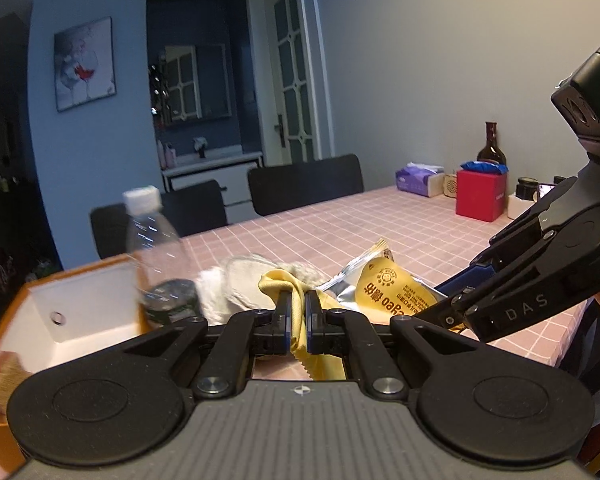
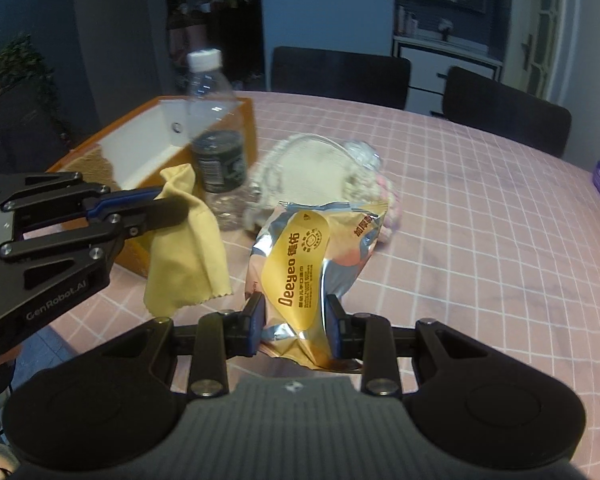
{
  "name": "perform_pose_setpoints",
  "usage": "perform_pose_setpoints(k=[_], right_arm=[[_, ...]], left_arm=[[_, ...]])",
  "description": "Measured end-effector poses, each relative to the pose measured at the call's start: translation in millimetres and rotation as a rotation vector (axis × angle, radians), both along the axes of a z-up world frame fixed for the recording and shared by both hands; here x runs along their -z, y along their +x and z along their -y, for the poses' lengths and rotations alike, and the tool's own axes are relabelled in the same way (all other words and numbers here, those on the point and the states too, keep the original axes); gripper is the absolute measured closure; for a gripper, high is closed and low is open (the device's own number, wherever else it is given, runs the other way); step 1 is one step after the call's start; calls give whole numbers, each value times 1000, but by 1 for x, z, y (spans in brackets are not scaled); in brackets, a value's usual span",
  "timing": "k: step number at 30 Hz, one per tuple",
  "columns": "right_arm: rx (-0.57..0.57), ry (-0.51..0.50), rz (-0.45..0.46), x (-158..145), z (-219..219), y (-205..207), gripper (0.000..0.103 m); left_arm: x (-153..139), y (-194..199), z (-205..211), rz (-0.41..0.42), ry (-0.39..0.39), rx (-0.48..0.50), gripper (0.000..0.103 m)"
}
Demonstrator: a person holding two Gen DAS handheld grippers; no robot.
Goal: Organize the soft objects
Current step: 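Carry the cloth and packet over the orange box and release both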
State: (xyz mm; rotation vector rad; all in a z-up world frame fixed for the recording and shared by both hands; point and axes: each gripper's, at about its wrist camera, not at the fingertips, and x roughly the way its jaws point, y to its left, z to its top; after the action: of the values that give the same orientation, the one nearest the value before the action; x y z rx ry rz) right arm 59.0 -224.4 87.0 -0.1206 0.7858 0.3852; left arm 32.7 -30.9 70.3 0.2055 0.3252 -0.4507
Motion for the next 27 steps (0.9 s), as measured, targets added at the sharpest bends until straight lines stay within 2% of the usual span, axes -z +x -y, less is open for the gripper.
perform_pose_setpoints(k=[8,16,19,27], right_arm=[[-131,38,78,-28,-43,-18,72],[-254,102,179,-53,-99,-11,72],[-280,108,207,-57,-122,-2,72],[-295,88,209,-57,-180,51,72]], left_arm=[[-24,-17,-40,103,41,-95,96],[-47,-3,-78,162,115,-222,96],[-52,12,-89,163,156,-268,96],[-58,62,-124,100,218,-301,96]])
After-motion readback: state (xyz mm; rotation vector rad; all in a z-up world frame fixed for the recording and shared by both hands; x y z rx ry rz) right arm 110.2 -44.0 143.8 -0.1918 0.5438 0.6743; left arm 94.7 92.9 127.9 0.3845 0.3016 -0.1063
